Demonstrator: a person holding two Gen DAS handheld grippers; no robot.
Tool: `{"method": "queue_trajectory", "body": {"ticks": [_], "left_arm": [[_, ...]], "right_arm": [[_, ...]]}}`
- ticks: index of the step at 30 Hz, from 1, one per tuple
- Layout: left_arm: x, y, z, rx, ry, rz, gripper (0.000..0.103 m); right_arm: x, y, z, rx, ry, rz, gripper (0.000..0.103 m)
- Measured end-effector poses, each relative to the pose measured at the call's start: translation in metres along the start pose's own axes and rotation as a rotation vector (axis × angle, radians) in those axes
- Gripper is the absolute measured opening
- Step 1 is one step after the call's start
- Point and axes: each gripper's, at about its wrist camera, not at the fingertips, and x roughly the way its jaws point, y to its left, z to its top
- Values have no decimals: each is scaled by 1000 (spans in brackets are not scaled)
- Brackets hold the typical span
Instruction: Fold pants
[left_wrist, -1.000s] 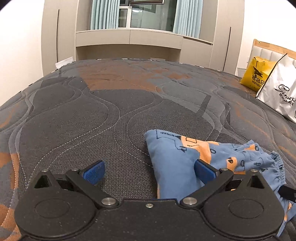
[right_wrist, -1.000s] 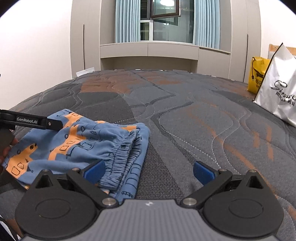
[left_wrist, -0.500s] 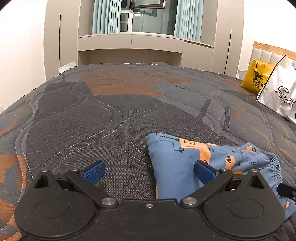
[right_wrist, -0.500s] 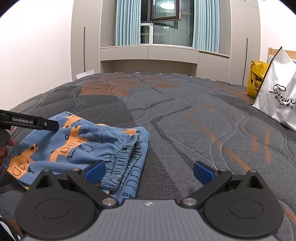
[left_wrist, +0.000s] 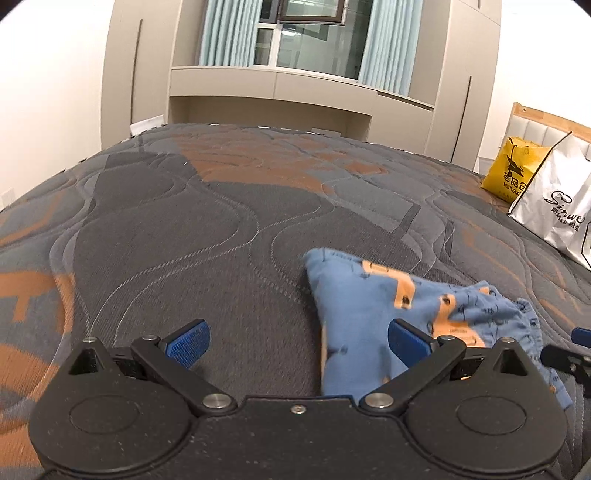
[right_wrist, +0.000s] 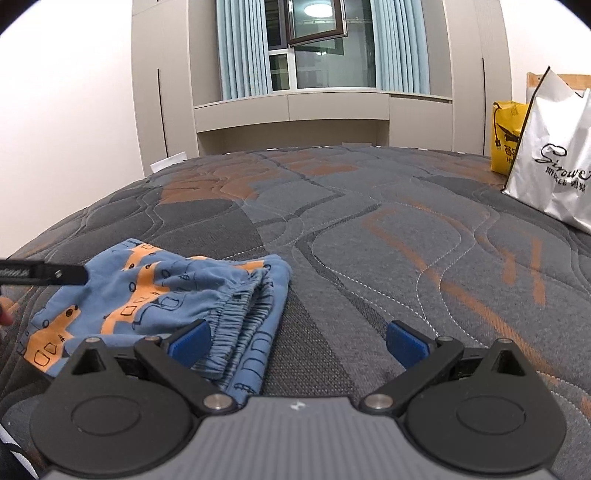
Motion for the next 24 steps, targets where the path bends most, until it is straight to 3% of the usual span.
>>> {"method": "queue_trajectory", "body": {"ticks": [7, 11, 13, 16, 19, 24], "left_arm": [[-7, 18, -7, -105, -1, -64, 103], [6, 18, -16, -138, 42, -41, 103], [4, 15, -20, -125, 19, -24, 103], [2, 13, -22, -131, 16, -38, 103], [-1, 14, -22, -145, 19, -76, 102], [-2, 14, -21, -174, 28, -119, 102]], "right_arm": [[13, -6, 8, 57, 7, 65, 103], [38, -16, 19, 163, 74, 193, 103], [50, -16, 22, 195, 112, 221, 103], [54, -9, 21, 172, 99, 224, 103], [53, -8, 17, 213, 86, 287, 102], [48, -5, 10, 248, 78, 330, 91]]}}
